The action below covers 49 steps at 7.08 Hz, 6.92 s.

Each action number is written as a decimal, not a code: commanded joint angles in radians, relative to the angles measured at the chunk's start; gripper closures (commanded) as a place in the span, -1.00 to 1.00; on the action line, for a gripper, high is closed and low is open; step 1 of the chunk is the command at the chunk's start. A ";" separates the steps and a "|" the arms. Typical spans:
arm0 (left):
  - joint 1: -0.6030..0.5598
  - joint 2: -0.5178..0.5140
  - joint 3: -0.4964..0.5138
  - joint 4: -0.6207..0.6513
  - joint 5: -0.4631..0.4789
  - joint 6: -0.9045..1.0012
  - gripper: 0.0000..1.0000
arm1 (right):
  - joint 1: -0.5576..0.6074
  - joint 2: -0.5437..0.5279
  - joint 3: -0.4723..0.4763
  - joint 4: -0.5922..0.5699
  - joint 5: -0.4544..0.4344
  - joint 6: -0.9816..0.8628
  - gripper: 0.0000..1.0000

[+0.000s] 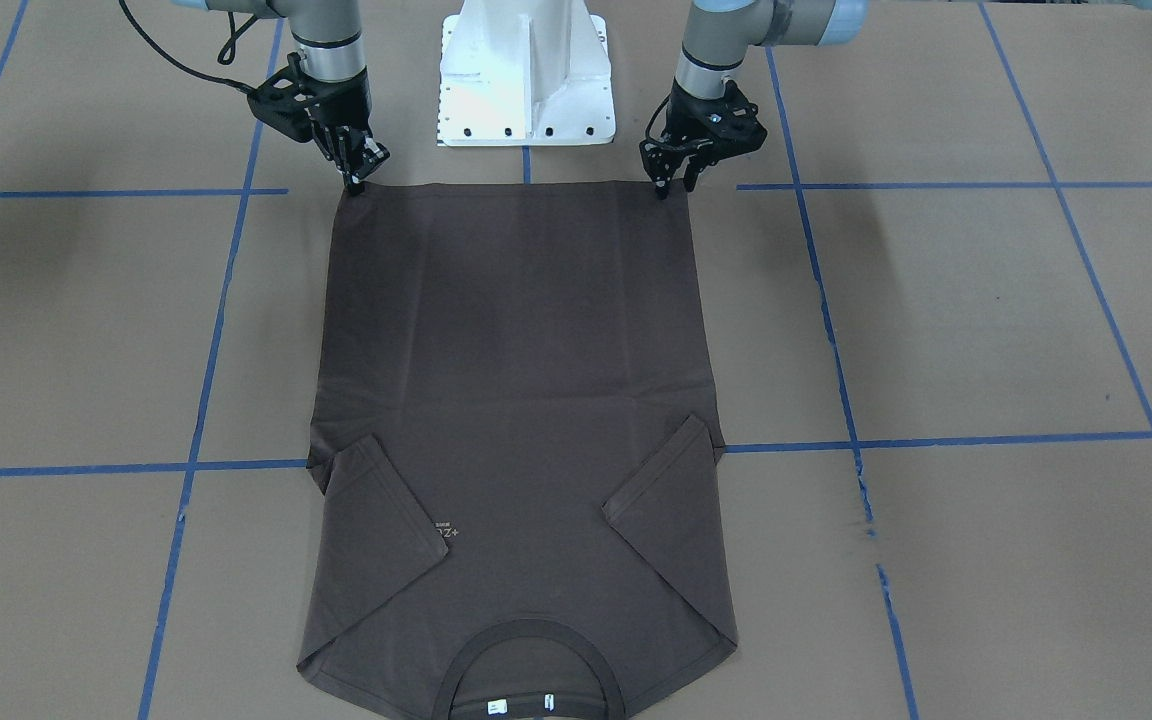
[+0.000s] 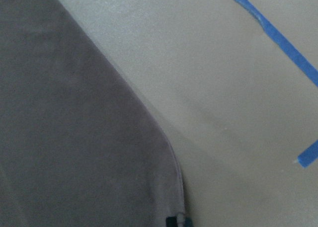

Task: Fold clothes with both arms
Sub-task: 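Grasp both hem corners nearest the robot with the left and right grippers, then lift the hem with both grippers and fold it toward the collar, then lay the hem near the collar and open both grippers, then move the right gripper to the folded edge nearest the robot and grasp it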

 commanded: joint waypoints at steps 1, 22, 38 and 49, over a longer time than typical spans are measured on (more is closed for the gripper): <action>0.003 -0.012 -0.014 0.046 -0.019 -0.002 1.00 | 0.002 0.000 0.002 -0.001 -0.001 0.000 1.00; -0.598 -0.372 0.392 -0.086 -0.107 0.331 1.00 | 0.663 0.547 -0.665 0.140 0.309 -0.500 1.00; -0.644 -0.426 0.705 -0.484 -0.174 0.369 -0.03 | 0.695 0.450 -0.701 0.368 0.417 -0.559 -0.30; -0.646 -0.435 0.679 -0.529 -0.240 0.364 -0.22 | 0.482 0.259 -0.482 0.366 0.280 -0.268 -0.41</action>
